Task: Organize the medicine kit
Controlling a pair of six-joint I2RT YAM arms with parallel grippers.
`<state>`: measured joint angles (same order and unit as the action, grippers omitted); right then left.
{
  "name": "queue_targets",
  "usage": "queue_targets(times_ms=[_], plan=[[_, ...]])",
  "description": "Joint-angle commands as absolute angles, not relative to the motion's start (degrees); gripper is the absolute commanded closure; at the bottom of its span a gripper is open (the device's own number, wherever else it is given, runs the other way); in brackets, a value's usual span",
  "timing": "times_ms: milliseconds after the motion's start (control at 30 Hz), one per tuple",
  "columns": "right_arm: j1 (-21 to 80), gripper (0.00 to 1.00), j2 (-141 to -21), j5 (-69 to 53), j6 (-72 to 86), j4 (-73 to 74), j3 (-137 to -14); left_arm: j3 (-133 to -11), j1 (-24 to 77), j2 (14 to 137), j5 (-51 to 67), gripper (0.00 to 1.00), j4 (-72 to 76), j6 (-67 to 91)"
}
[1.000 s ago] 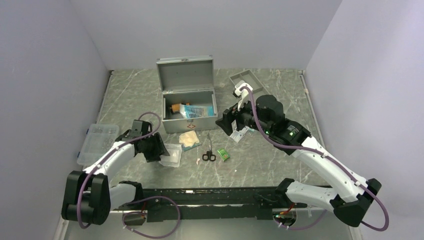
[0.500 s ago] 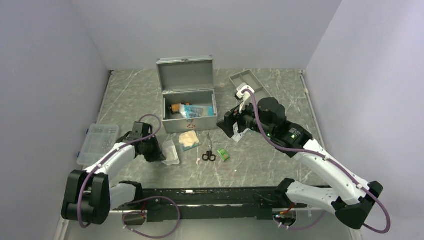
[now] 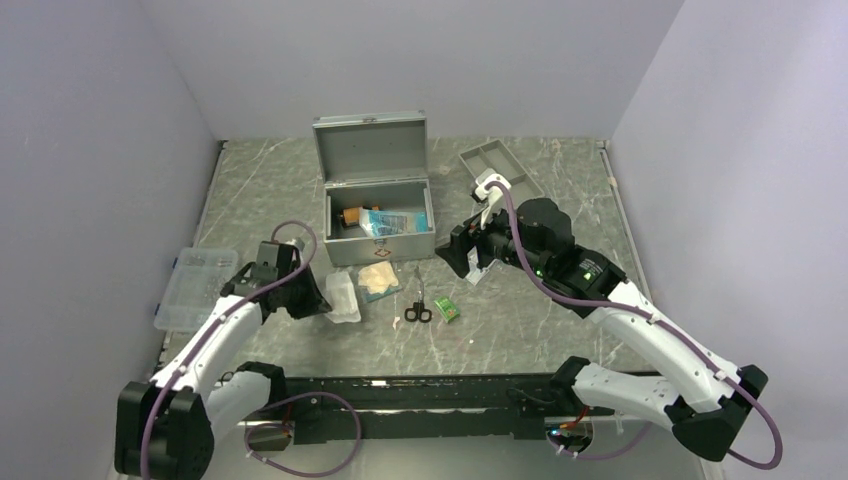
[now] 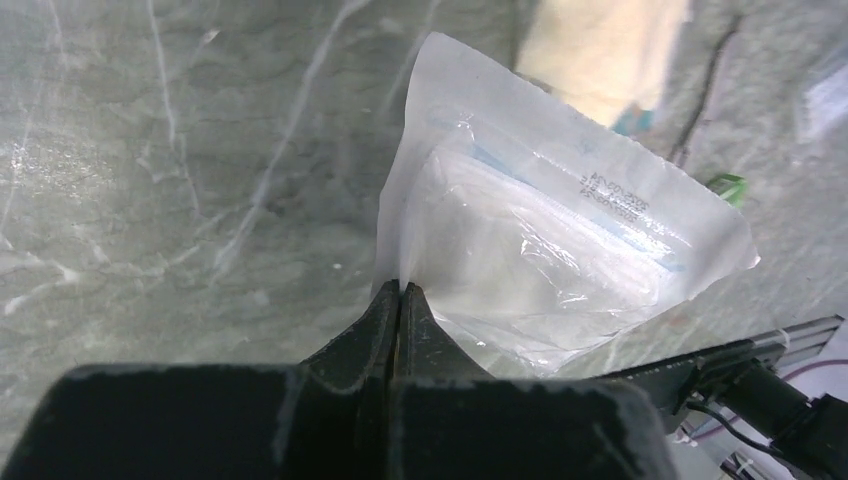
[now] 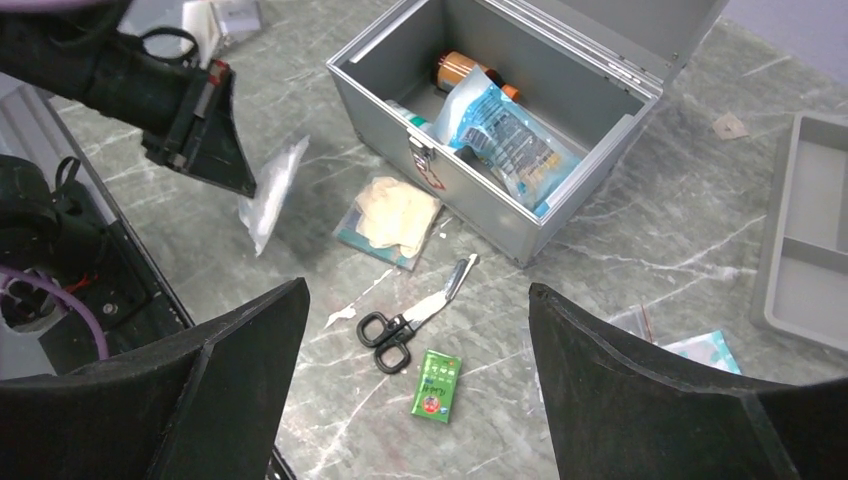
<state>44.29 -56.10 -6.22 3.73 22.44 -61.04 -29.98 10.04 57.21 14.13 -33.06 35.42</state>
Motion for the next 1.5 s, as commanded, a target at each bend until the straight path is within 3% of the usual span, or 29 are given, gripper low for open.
queue_targets(times_ms=[0, 300, 767, 1200, 1467], plan=[[44.47, 0.16, -53.95, -3.46, 4.66, 20.3, -59.73, -37.14, 11.33, 53.77, 15.26, 1.0, -38.62, 35.17], [44.47, 0.16, -52.14, -0.12, 5.37, 22.92, -57.94, -54.62, 14.5, 58.01, 11.99, 1.0, -44.46, 33.49], [44.46, 0.14, -46.41, 6.27, 10.09, 27.59, -52.8, -82.12, 17.22, 86.95, 9.12, 1.0, -45.25, 30.35], [44.35, 0.13, -43.53, 8.01, 13.31, 31.35, -52.19, -94.63, 18.49, 103.16, 4.86, 1.0, -49.41, 28.44], [44.38, 0.12, -42.44, 8.9, 13.21, 31.8, -50.6, -92.96, 19.04, 106.85, 3.79, 1.0, -48.54, 29.2]])
